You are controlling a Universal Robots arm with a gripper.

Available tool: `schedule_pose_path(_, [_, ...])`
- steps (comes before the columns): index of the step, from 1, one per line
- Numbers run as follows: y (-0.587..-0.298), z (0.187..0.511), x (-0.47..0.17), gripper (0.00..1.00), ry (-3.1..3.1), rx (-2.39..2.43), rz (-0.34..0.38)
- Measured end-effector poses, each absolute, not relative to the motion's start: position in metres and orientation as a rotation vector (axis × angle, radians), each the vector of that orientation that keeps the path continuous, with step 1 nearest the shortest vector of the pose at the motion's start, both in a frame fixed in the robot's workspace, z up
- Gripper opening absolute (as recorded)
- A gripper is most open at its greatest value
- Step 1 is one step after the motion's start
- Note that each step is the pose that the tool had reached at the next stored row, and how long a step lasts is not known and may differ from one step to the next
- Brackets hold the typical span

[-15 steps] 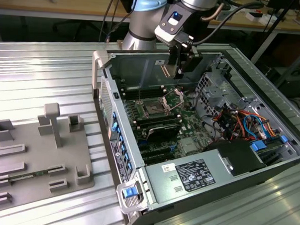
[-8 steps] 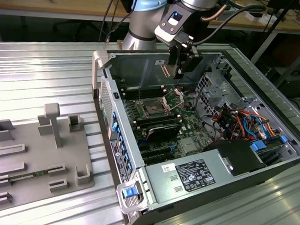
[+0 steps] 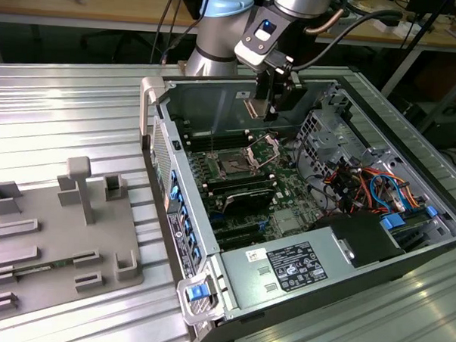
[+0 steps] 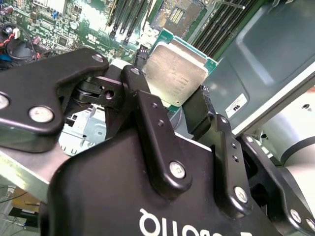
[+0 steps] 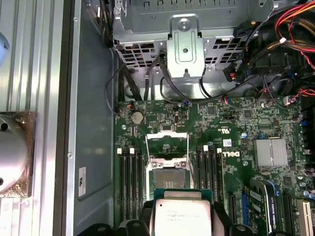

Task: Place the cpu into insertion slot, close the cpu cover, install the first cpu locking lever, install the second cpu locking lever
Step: 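Place the cpu into insertion slot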

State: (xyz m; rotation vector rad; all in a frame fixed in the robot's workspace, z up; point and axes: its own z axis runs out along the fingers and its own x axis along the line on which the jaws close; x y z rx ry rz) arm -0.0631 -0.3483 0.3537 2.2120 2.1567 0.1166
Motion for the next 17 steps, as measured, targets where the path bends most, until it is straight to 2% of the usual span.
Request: schedule_pose_path(17, [-0.343, 0.308, -0.067, 0.55, 2.186, 2.184, 0.118])
